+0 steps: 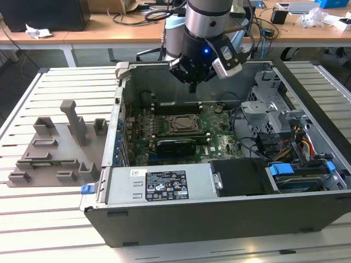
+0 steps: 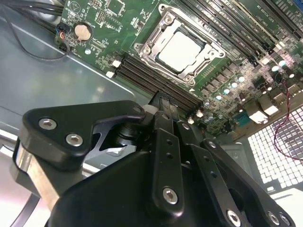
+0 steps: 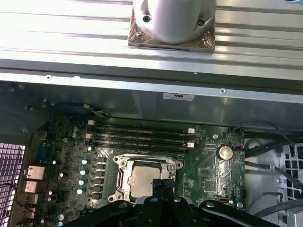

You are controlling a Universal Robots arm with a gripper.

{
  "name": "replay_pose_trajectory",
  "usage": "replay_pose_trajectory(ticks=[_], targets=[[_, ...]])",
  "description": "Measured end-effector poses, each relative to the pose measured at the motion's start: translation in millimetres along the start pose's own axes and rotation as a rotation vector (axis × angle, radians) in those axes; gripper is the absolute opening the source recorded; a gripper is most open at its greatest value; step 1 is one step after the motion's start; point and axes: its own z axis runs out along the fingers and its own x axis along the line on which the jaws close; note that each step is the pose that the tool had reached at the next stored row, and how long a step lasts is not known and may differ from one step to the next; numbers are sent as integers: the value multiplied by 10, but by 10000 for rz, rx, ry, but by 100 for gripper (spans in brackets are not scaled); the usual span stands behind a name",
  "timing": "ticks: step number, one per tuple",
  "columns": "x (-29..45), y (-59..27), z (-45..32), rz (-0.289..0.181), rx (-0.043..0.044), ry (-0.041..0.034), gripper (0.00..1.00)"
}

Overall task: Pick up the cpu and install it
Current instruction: 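Install the second cpu locking lever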

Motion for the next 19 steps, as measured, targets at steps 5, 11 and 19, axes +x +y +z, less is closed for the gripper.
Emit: replay_pose_trajectory(ticks=[5, 11, 19], targets=[[0, -14, 30, 0, -1, 0, 11], [-1, -39, 90, 0, -1, 0, 11], [-1, -61, 140, -1, -1, 0, 11]])
